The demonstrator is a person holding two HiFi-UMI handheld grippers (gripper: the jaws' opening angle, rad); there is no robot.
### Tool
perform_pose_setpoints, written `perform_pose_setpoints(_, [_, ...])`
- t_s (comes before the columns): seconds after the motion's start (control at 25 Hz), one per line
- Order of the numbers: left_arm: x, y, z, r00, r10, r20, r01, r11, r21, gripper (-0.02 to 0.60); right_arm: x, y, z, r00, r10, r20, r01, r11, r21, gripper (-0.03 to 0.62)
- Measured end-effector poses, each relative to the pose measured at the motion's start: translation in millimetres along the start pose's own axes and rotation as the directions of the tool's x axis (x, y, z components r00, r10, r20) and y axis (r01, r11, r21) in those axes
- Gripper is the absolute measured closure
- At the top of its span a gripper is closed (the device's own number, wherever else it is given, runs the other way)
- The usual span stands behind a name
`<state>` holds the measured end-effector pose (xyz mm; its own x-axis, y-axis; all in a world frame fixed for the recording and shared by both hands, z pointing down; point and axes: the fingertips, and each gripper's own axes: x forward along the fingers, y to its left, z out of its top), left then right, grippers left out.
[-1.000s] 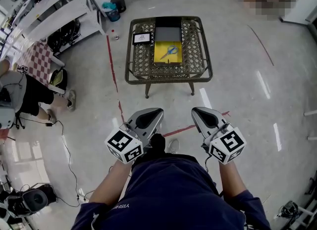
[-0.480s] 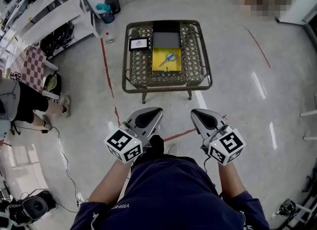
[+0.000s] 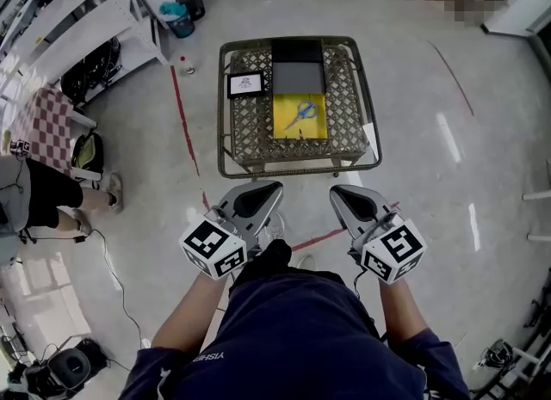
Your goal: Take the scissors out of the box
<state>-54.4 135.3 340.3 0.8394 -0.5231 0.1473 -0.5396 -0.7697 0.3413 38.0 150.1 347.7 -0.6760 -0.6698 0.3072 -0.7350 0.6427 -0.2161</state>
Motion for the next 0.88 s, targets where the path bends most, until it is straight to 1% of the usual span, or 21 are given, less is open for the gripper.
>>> perform_pose_setpoints(0.12, [4, 22, 13, 1.0, -0.01, -0.007, 0.01, 1.0, 0.007, 0.557, 22, -8, 11, 1.0, -0.009, -0.01, 0.009, 1.0, 0.008, 0.576])
perform_pose_setpoints(0.36, [10, 61, 26, 0.999, -0.034, -0.022, 0.035, 0.999, 0.003, 0.555, 57, -18, 30, 0.999, -0.032, -0.016, 0.032, 0.999, 0.01, 0.576])
perform_pose_setpoints(0.6, [19, 92, 33, 0.997, -0.063, -0.043, 0.064, 0.998, 0.022, 0.555, 82, -32, 38, 0.998, -0.069, -0.01, 0.069, 0.997, 0.027, 0.576])
perform_pose_setpoints(0.88, [31, 117, 41, 0.996, -0.077, -0.047, 0.078, 0.997, 0.022, 0.557, 100, -46, 41, 0.996, -0.088, -0.026, 0.089, 0.995, 0.037, 0.576])
